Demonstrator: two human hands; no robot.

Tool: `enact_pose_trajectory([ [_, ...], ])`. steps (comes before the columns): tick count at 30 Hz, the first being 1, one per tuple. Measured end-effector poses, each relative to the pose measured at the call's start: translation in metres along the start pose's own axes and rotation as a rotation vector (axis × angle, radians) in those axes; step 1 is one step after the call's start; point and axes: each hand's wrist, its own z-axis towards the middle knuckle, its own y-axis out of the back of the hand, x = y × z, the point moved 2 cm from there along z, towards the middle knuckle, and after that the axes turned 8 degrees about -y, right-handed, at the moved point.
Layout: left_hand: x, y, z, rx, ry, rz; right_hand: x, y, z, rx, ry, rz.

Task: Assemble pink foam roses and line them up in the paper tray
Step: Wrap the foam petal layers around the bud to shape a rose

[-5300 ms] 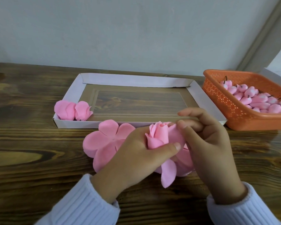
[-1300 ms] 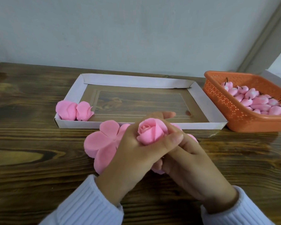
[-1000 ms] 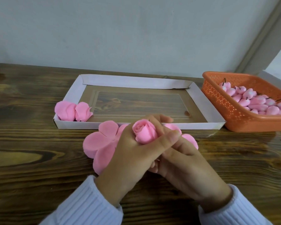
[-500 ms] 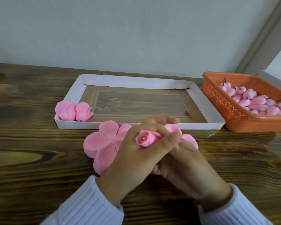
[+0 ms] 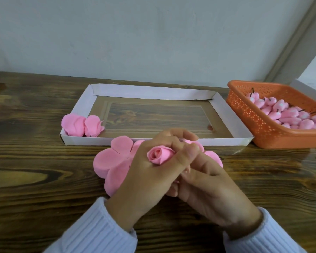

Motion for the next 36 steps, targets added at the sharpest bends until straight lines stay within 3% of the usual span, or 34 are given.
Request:
enact_pose_trajectory([
  [8, 0.003, 0.001, -0.001, 0.06, -0.049, -0.019, -0.003, 0.001, 0.001, -0.026, -0.044, -0.045],
  [12, 0.008, 0.006, 0.001, -0.105, 0.03, -0.132, -0.002, -0.001, -0.001, -0.072, -0.035, -0.112],
  [17, 0.009, 0.033, 0.017, -0.592, 0.103, -0.653, 0.013, 0.001, -0.004, -0.273, -0.057, -0.433],
  [20, 0.011, 0.052, 0.022, -0.736, 0.128, -0.834, 0.031, -0.003, 0.0, -0.369, -0.034, -0.597],
  [24, 0.015, 0.068, 0.021, -0.81, 0.153, -0.926, 0.044, -0.003, 0.022, -0.525, -0.02, -1.173],
  [28, 0.018, 0.073, 0.022, -0.836, 0.145, -0.989, 0.035, -0.007, 0.052, -0.507, -0.229, -1.658],
  [31, 0.019, 0.074, 0.021, -0.848, 0.146, -1.027, 0.023, -0.011, 0.065, -0.479, -0.282, -1.779],
  [36, 0.021, 0.073, 0.022, -0.854, 0.159, -1.01, 0.012, -0.018, 0.072, -0.557, -0.192, -1.832],
])
